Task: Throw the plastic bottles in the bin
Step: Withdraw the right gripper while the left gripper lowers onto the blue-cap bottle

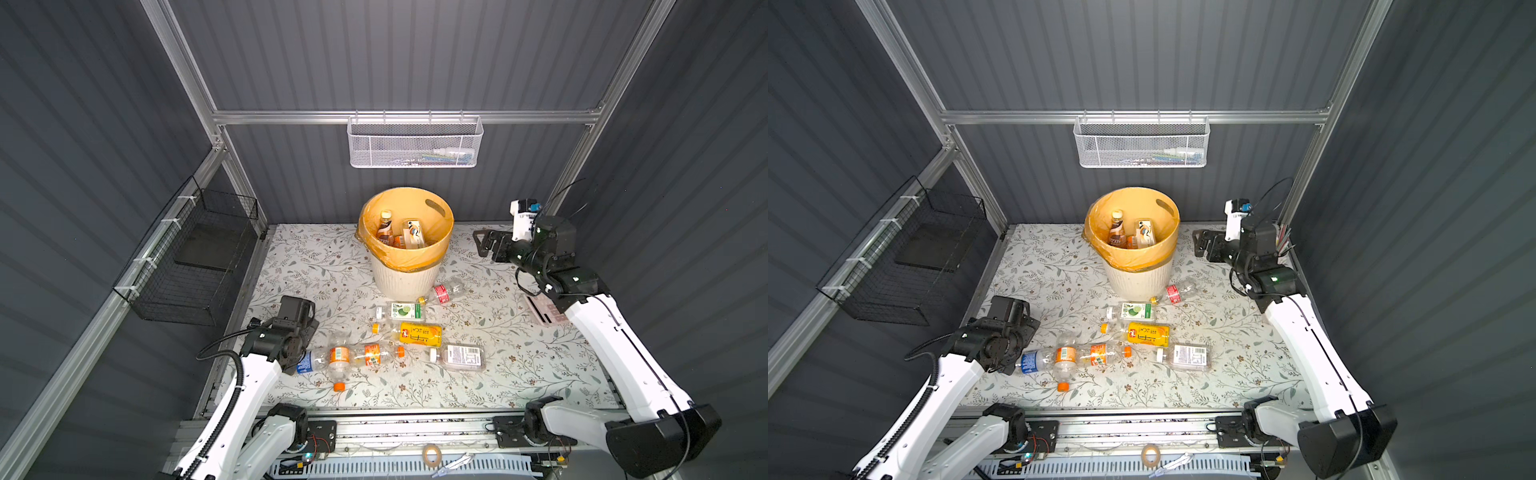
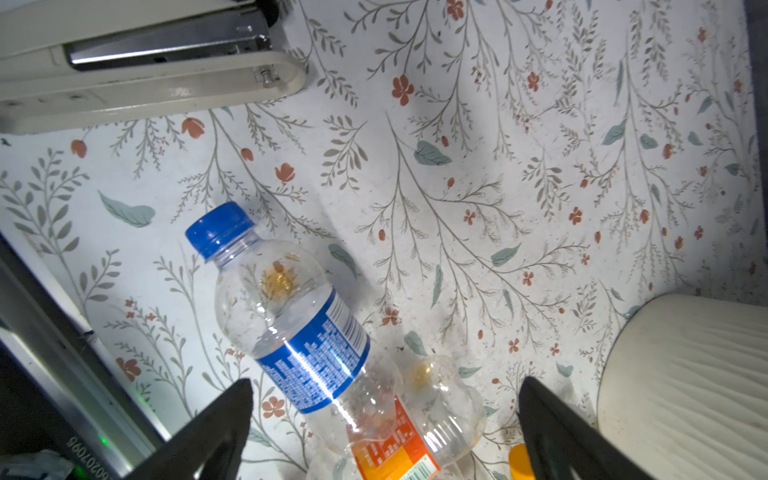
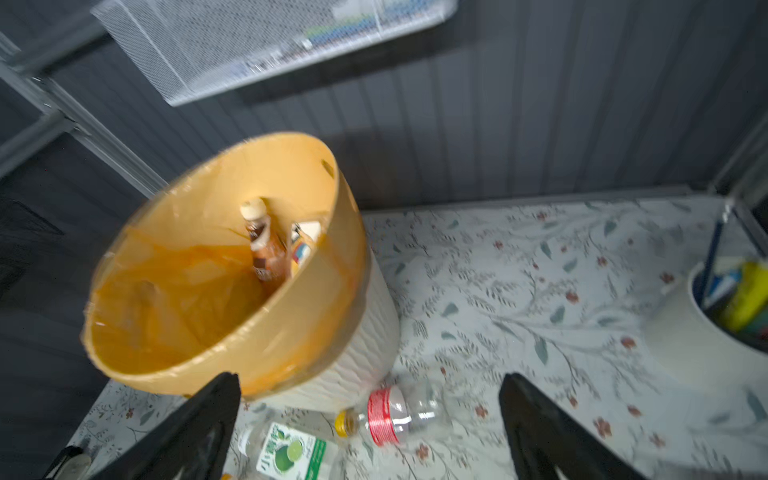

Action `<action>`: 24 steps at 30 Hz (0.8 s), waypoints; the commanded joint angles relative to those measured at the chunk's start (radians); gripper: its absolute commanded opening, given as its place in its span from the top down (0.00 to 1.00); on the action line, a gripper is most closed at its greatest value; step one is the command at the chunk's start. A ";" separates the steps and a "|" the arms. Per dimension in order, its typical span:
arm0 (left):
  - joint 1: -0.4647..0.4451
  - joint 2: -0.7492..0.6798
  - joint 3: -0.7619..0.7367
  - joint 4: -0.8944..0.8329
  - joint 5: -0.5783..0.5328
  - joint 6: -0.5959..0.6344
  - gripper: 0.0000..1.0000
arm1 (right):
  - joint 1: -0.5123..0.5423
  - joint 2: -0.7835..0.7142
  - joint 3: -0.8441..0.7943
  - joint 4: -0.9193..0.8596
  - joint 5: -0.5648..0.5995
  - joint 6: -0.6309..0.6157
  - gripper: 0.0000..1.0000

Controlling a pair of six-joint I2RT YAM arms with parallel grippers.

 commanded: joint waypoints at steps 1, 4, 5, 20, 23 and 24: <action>-0.005 -0.006 -0.022 -0.049 0.015 -0.069 0.00 | -0.039 -0.054 -0.089 0.048 0.013 0.092 0.01; -0.005 -0.014 -0.035 -0.049 0.016 -0.093 0.00 | -0.069 -0.109 -0.157 0.035 0.017 0.119 0.01; -0.005 -0.013 -0.042 -0.045 0.020 -0.098 0.00 | -0.075 -0.118 -0.176 0.031 0.020 0.126 0.01; -0.005 0.092 -0.177 0.142 0.075 -0.110 0.08 | -0.110 -0.133 -0.304 0.018 0.057 0.221 0.01; -0.005 0.125 -0.200 0.189 0.084 -0.098 0.12 | -0.113 -0.132 -0.317 0.021 0.050 0.242 0.01; -0.005 0.136 -0.205 0.203 0.089 -0.097 0.13 | -0.114 -0.134 -0.320 0.021 0.048 0.244 0.01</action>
